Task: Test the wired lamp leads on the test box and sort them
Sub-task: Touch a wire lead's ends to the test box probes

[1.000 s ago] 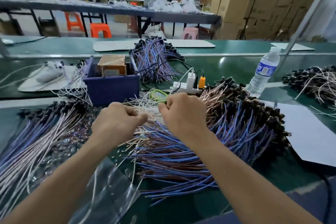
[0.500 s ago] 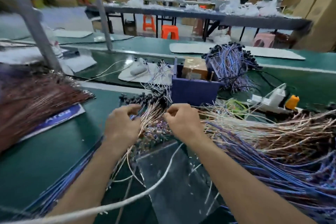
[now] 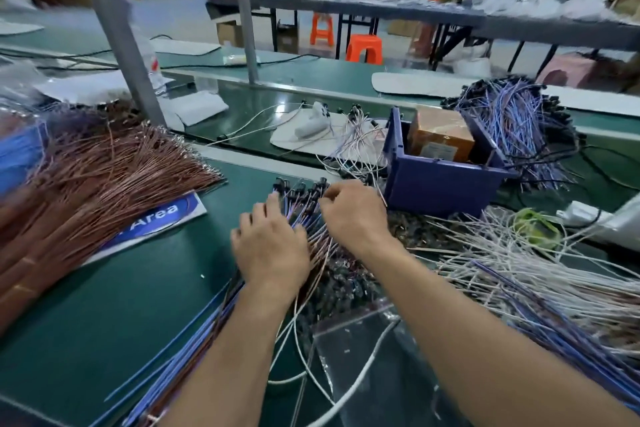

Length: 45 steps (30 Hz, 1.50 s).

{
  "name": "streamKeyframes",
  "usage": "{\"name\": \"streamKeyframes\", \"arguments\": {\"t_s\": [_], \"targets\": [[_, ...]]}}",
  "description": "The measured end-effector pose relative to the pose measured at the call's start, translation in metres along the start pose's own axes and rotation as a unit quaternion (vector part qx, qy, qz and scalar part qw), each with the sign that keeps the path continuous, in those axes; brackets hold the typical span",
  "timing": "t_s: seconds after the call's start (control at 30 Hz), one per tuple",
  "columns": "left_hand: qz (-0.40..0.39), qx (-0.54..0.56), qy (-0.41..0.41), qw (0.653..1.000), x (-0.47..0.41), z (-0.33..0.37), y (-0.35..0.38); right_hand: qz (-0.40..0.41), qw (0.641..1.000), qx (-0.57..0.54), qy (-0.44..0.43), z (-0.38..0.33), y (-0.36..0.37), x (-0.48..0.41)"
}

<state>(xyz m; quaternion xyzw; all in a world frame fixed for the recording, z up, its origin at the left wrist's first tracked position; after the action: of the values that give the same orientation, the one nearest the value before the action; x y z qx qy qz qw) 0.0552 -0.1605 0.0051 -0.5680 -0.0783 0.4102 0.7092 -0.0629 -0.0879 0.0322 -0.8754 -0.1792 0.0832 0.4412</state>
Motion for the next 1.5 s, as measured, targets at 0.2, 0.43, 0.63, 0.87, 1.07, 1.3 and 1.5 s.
{"name": "streamKeyframes", "arguments": {"t_s": [0.2, 0.43, 0.63, 0.87, 1.07, 1.3, 1.5], "targets": [[-0.022, 0.034, 0.035, 0.999, -0.003, -0.010, 0.002, -0.013, 0.981, 0.194, -0.019, -0.030, 0.016, -0.016], [0.006, 0.039, 0.080, 0.996, -0.003, -0.006, -0.003, -0.064, 0.994, 0.090, 0.028, -0.041, 0.011, -0.007], [0.068, 0.178, 0.154, 0.970, 0.005, 0.008, -0.015, -0.004, 0.905, -0.423, 0.036, -0.005, -0.066, 0.017], [-0.006, 0.349, 0.276, 0.895, 0.016, 0.055, -0.034, -0.109, 0.772, -0.613, 0.132, 0.053, -0.110, 0.063], [-0.189, 0.337, 0.317, 0.866, 0.023, 0.081, -0.038, -0.096, 0.654, -0.741, 0.123, 0.103, -0.155, 0.065], [-0.265, 0.372, 0.285, 0.843, 0.003, 0.080, -0.050, -0.032, 0.889, -0.447, 0.098, 0.151, -0.204, 0.061], [-0.272, 0.418, 0.355, 0.791, 0.017, 0.151, -0.039, -0.142, 0.952, -0.269, 0.010, 0.118, -0.173, 0.073]]}}
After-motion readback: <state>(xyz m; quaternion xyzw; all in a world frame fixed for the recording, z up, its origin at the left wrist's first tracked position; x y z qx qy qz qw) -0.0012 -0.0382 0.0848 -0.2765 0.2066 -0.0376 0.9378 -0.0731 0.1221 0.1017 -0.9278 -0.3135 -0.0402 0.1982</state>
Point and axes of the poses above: each hand's wrist, its own x-axis away from the middle knuckle, its own y-axis out of the palm, z = x × y, the point moved 3 cm from there along -x, towards the middle knuckle, and after that the axes turned 14 degrees about y, right-handed, at the moved point
